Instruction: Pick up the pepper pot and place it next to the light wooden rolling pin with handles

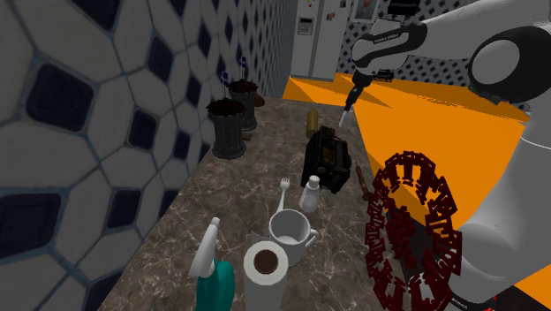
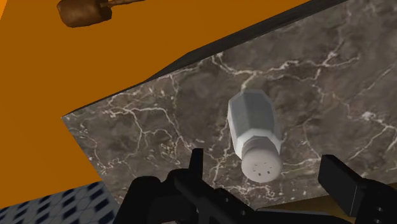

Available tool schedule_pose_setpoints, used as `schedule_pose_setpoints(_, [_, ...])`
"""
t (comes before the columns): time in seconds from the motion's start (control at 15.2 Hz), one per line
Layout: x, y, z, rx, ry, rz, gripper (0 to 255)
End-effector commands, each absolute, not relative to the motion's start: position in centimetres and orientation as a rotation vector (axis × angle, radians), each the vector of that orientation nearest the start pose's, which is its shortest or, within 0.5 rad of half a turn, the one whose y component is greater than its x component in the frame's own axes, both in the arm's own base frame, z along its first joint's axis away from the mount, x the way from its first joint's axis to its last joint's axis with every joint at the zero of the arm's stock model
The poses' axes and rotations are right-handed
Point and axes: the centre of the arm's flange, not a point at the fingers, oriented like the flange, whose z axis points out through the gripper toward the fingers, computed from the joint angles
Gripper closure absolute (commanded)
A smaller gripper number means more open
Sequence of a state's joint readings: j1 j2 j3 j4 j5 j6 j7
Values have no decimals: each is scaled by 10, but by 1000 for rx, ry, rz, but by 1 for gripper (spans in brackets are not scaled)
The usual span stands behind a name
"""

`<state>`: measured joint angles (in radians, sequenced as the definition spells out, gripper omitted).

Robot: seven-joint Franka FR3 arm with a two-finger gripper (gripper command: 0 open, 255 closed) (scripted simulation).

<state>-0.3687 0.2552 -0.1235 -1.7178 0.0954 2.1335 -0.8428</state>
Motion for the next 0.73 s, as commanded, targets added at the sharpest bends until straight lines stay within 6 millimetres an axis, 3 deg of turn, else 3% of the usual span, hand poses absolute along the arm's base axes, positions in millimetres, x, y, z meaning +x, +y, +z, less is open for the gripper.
schedule_pose_setpoints(0.0, [577, -297, 453, -3151, -497, -258, 0])
schedule_pose_setpoints(0.07, [577, -297, 453, -3151, -497, -258, 0])
schedule_pose_setpoints(0.33, [569, -296, 502, -3151, -497, -258, 0])
schedule_pose_setpoints(0.66, [569, -296, 502, -3151, -497, -258, 0])
